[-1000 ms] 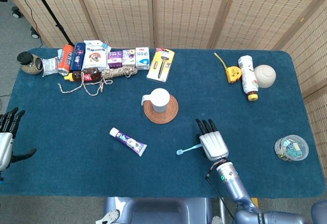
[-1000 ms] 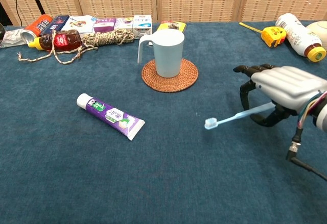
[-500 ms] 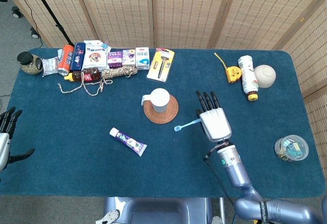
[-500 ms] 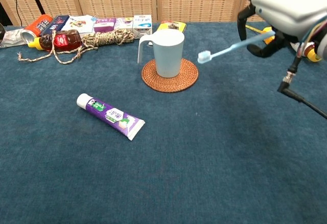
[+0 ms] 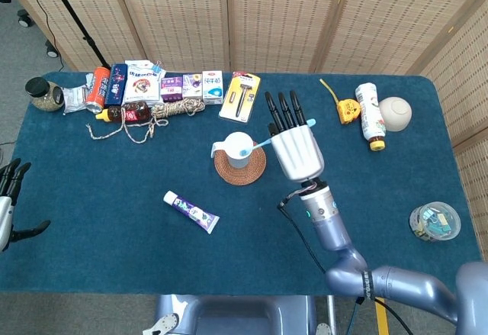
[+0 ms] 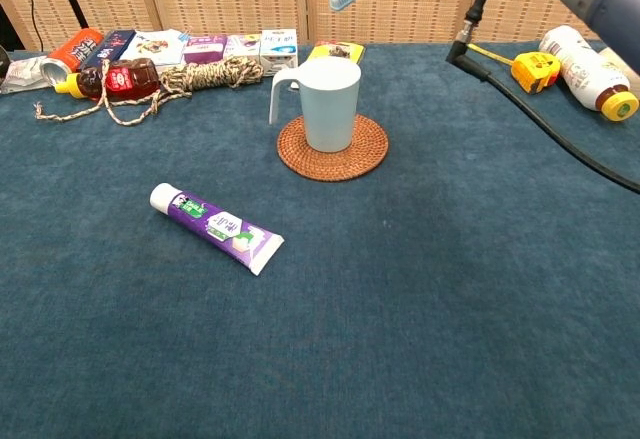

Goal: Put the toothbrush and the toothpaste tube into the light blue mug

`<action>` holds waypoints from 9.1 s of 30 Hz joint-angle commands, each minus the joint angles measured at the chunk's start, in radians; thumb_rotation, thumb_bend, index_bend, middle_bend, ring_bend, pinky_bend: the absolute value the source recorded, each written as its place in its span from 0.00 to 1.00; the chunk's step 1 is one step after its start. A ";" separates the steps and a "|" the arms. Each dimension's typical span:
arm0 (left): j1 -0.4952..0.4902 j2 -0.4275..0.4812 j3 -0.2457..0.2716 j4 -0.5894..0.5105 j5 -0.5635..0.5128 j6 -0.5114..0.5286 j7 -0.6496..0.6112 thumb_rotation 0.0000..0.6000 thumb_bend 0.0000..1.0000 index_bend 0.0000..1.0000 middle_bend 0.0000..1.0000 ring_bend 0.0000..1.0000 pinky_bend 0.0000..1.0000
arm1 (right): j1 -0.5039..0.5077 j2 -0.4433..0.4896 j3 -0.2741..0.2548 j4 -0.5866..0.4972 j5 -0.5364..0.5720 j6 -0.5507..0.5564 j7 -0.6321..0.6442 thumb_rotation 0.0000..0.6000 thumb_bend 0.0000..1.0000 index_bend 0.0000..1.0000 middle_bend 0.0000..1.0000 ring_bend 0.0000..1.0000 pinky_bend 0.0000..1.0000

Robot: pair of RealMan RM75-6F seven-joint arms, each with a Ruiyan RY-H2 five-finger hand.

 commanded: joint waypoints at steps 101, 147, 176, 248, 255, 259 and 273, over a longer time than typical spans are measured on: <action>-0.238 -0.215 0.157 0.471 0.588 -0.054 -0.196 1.00 0.00 0.00 0.00 0.00 0.00 | -0.541 0.450 -0.420 -0.008 -0.255 0.223 0.980 1.00 0.00 0.00 0.00 0.00 0.00; -0.597 -0.617 0.026 0.462 0.140 -0.666 0.309 1.00 0.28 0.40 0.28 0.27 0.40 | -0.647 0.423 -0.387 0.085 -0.252 0.191 1.164 1.00 0.00 0.00 0.00 0.00 0.00; -0.569 -0.586 0.000 0.420 0.242 -0.311 -0.065 1.00 0.35 0.68 0.51 0.47 0.57 | -0.659 0.421 -0.371 0.075 -0.267 0.167 1.148 1.00 0.00 0.00 0.00 0.00 0.00; -0.970 -1.120 -0.368 1.179 -0.057 -0.337 -0.944 1.00 0.35 0.66 0.49 0.42 0.57 | -0.622 0.390 -0.347 0.131 -0.200 0.029 1.177 1.00 0.00 0.00 0.00 0.00 0.00; -0.989 -1.131 -0.371 1.223 -0.063 -0.345 -0.974 1.00 0.35 0.66 0.49 0.42 0.57 | -0.620 0.387 -0.345 0.136 -0.194 0.022 1.175 1.00 0.00 0.00 0.00 0.00 0.00; -0.999 -1.138 -0.368 1.246 -0.066 -0.356 -0.978 1.00 0.35 0.66 0.49 0.42 0.57 | -0.618 0.385 -0.345 0.139 -0.193 0.017 1.174 1.00 0.00 0.00 0.00 0.00 0.00; -1.029 -1.162 -0.356 1.316 -0.075 -0.393 -1.000 1.00 0.34 0.64 0.46 0.37 0.57 | -0.615 0.381 -0.341 0.147 -0.181 0.007 1.176 1.00 0.00 0.00 0.00 0.00 0.00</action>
